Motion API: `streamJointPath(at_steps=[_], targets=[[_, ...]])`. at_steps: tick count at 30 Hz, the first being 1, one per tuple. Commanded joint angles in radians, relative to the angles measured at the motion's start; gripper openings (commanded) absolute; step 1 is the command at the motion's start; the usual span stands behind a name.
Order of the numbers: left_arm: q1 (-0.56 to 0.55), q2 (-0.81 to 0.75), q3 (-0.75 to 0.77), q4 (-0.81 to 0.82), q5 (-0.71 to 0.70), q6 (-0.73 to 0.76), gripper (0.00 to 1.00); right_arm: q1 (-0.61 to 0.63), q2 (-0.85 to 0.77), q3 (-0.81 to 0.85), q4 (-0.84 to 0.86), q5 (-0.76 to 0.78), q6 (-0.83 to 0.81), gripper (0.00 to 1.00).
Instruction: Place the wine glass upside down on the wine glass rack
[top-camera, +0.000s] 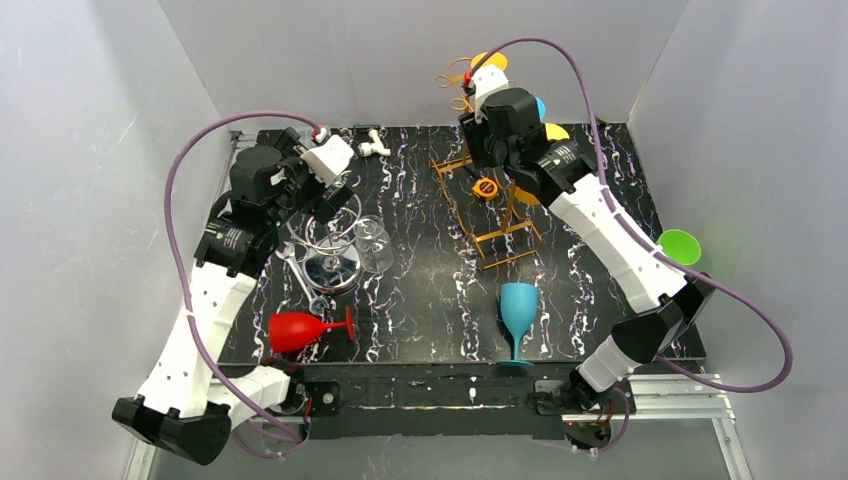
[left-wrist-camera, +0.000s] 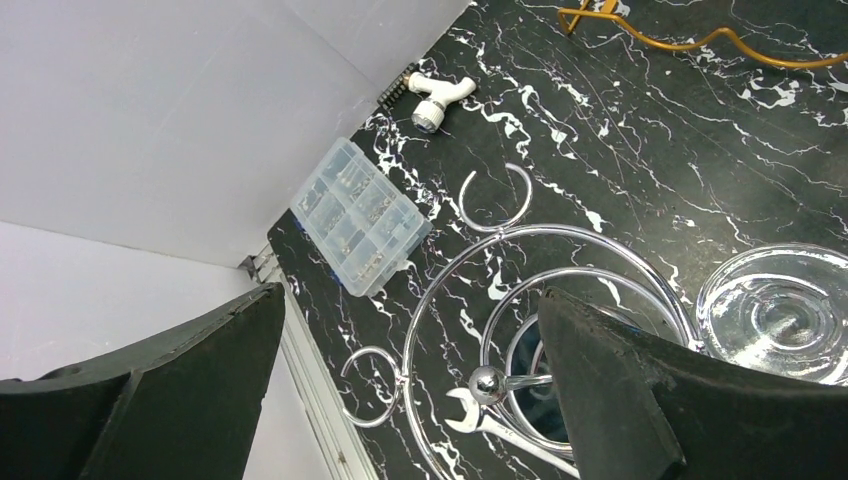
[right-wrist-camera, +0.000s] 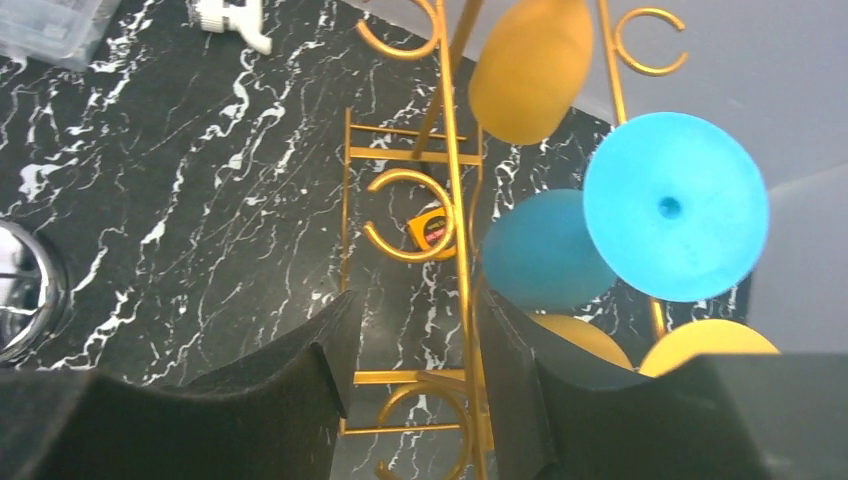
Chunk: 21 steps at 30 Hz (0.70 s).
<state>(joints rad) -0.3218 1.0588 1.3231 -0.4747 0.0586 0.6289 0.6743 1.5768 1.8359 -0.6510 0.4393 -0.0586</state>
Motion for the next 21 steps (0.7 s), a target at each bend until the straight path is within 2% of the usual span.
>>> streamJointPath(at_steps=[1, 3, 5, 10, 15, 17, 21], targets=[[0.005, -0.021, 0.041, -0.009, -0.017, -0.022, 0.98, -0.001, 0.018, 0.004, 0.008, -0.041, 0.021, 0.52], [0.005, -0.025, 0.044, -0.005, -0.015, -0.015, 0.98, -0.006, 0.015, -0.010, 0.014, -0.027, 0.027, 0.35], [0.005, -0.029, 0.049, -0.001, -0.009, -0.011, 0.98, -0.010, -0.003, -0.041, 0.038, -0.005, 0.024, 0.27], [0.005, -0.037, 0.048, 0.008, 0.006, 0.012, 0.98, -0.043, -0.004, -0.037, 0.034, -0.003, -0.053, 0.23], [0.004, -0.034, 0.047, -0.014, 0.003, 0.002, 0.98, -0.152, -0.016, -0.029, 0.026, -0.253, -0.194, 0.21], [0.004, -0.030, 0.051, -0.038, 0.003, -0.008, 0.98, -0.177, -0.034, -0.060, 0.059, -0.301, -0.298, 0.21], [0.004, -0.024, 0.067, -0.064, -0.011, -0.023, 0.98, -0.246, -0.004, 0.000, 0.041, -0.449, -0.388, 0.22]])
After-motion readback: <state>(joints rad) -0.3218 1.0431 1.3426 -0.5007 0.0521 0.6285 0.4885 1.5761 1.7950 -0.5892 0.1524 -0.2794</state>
